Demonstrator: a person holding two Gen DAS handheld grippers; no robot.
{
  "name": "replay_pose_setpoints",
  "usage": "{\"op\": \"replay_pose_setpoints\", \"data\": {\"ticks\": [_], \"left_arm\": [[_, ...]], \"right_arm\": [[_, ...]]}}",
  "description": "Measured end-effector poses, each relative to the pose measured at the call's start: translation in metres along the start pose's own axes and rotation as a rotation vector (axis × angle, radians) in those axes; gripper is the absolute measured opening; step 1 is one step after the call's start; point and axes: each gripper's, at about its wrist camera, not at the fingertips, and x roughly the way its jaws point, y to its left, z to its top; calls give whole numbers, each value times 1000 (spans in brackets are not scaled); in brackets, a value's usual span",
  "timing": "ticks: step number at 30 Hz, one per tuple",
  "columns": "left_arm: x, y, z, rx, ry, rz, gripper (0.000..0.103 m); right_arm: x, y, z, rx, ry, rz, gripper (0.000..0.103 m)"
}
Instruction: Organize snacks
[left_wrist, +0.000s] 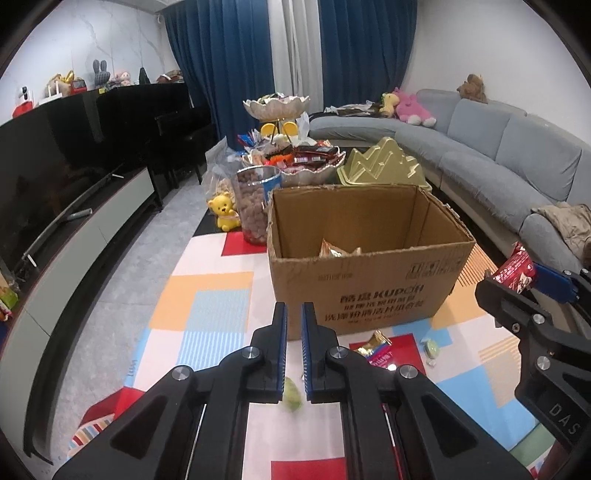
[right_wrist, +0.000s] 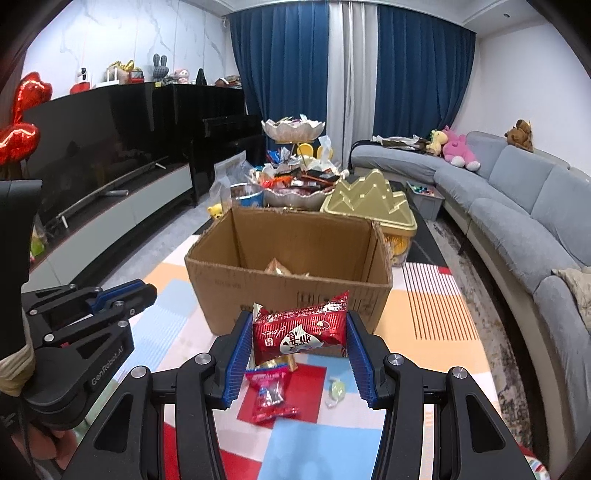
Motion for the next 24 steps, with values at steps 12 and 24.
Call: {"op": "replay_pose_setpoints", "data": {"ticks": [12,24], "left_arm": [[-1,9,1,-20,-4,-1,19],[33,-14,-53,48,104,-55,59]], "right_arm": [[-3,-1,5,5,-14,1,50],[9,-11,-23,21,44,-24,50]]}}
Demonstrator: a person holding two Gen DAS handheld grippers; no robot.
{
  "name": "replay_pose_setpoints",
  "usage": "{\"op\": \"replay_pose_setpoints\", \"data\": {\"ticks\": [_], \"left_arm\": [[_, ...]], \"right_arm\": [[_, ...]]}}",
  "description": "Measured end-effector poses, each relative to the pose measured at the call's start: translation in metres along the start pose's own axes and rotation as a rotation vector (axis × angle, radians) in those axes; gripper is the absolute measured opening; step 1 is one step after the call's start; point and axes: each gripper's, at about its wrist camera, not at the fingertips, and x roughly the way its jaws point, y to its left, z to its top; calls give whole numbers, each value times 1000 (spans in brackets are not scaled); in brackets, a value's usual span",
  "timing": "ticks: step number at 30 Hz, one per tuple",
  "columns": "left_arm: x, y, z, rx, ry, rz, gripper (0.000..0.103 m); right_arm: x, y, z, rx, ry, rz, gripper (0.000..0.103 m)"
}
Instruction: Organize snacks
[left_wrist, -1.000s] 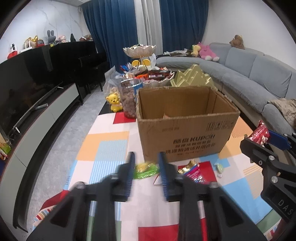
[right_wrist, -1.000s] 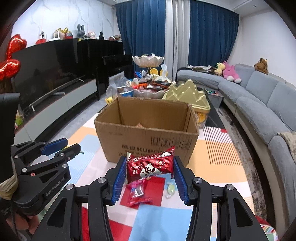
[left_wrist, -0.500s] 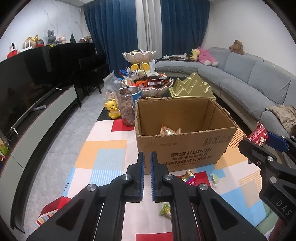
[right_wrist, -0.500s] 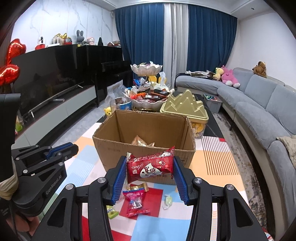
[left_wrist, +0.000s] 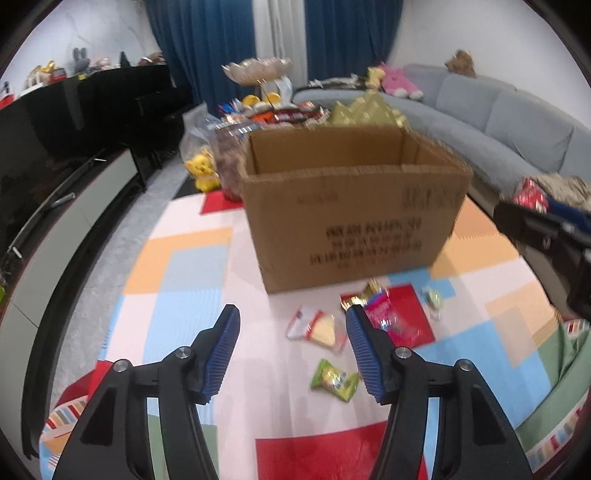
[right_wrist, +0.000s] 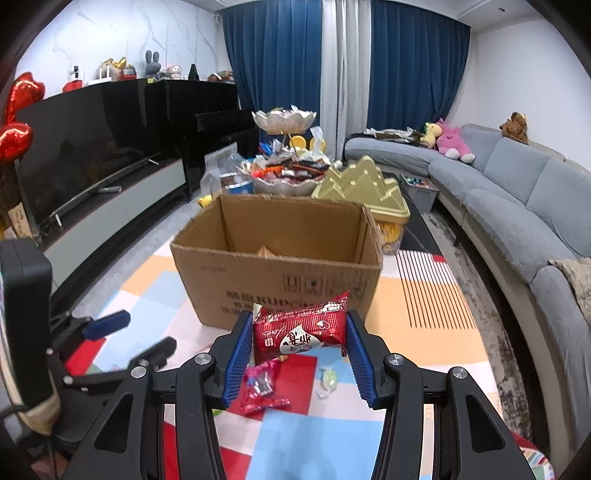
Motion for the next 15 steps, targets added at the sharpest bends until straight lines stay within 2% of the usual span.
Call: {"op": "replay_pose_setpoints", "data": {"ticks": [15], "left_arm": [[38,-15,-35,76,61,-91,59]], "right_arm": [[35,-10,-37,33,105,-5,50]]}}
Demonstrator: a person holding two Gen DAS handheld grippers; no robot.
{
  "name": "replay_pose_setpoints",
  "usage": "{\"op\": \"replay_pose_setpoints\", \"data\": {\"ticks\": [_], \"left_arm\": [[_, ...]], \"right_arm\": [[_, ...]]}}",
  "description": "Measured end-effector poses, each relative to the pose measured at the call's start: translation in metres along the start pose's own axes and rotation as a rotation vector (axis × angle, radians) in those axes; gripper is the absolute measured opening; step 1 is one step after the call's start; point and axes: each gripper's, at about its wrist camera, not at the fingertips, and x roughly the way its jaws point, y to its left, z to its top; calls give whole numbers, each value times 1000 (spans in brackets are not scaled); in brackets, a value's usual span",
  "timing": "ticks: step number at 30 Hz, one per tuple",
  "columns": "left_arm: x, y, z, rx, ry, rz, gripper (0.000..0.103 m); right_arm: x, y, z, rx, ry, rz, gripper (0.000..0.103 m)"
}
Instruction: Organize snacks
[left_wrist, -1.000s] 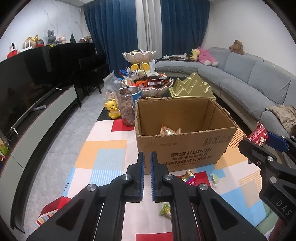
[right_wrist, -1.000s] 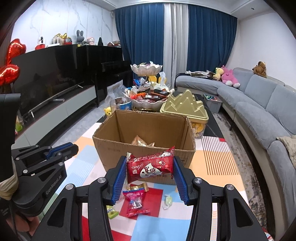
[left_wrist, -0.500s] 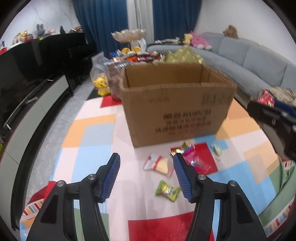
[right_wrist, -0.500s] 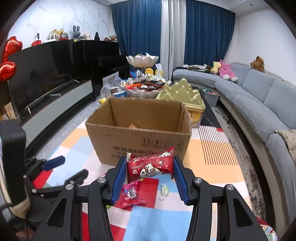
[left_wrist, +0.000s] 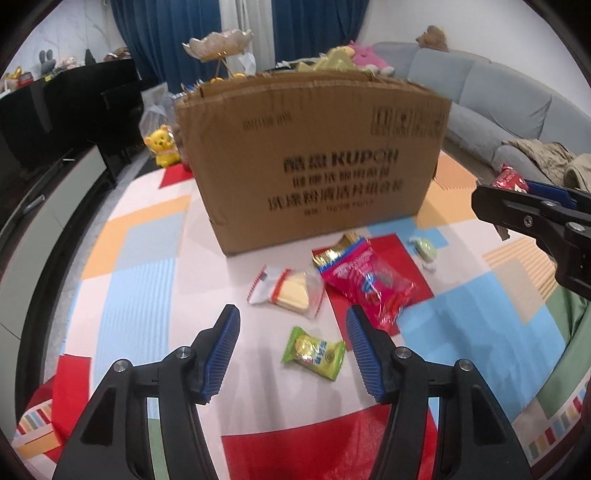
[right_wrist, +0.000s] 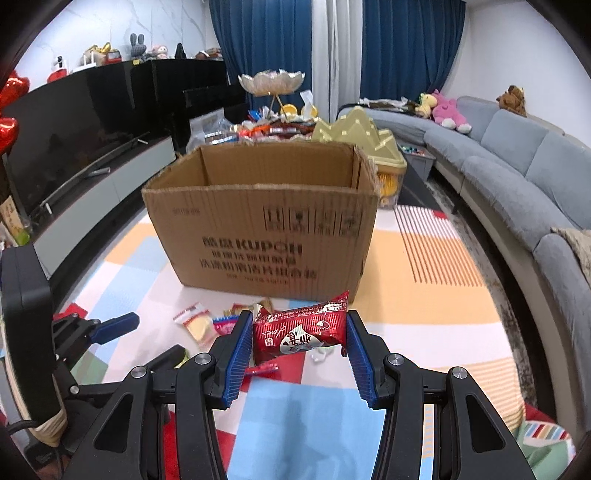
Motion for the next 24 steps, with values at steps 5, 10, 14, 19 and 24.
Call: {"op": "replay_pose_setpoints", "data": {"ticks": [5,10,14,19,24], "left_arm": [[14,-4,-7,19,34,-24,58],[24,-7,-12,39,56,-44,58],[32,-8,-15,46,76,-58,57],[41,-10,-17,47,88,-70,50],[40,-15,-19,58,69,-84,38]], "right_arm": [[11,-2,-8,5,26,0,50],[18,-4,-13,12,45,0,50],[26,-5,-17,22,65,3,50],[30,-5,-19,26,75,5,50],[30,-7,-18,38,77,7,50]]}}
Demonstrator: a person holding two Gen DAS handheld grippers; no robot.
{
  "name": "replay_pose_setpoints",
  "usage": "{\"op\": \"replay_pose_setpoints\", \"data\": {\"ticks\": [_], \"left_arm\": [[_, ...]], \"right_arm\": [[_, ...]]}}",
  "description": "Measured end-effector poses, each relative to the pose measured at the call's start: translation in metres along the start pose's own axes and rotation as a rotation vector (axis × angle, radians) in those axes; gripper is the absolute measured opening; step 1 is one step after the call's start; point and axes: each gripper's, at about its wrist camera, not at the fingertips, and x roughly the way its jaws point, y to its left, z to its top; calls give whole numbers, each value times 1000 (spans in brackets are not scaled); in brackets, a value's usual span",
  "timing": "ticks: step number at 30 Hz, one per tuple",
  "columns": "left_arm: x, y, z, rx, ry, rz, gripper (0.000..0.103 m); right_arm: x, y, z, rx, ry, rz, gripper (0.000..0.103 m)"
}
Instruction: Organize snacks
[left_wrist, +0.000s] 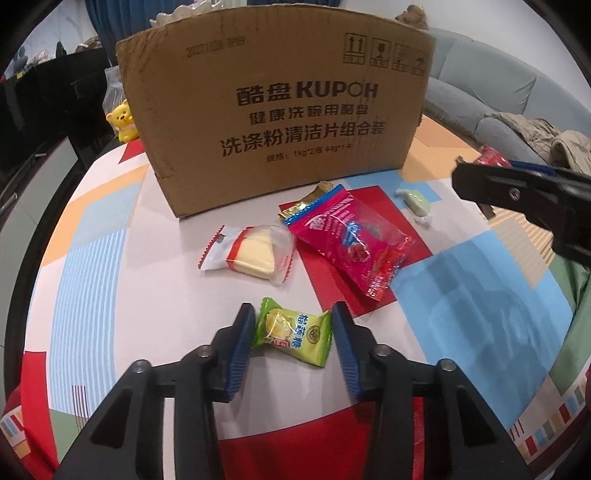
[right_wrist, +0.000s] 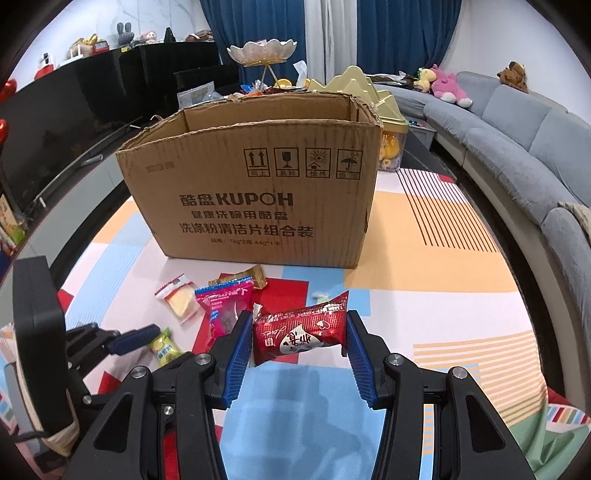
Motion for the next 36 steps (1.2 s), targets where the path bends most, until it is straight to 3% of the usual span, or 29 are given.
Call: {"op": "replay_pose_setpoints", "data": {"ticks": [7,16,36], "left_arm": [[-4,-8,-3,21,-3,-14,28],[-29,-4,6,-11,-42,-7,27],[-90,30,60,-134,-139,96,26]], "right_arm": [[-5,0,3,0,-15,-1,50],[-21,2,12,3,-52,7,50],[-71,25,60,-80,-184,11,50]]}}
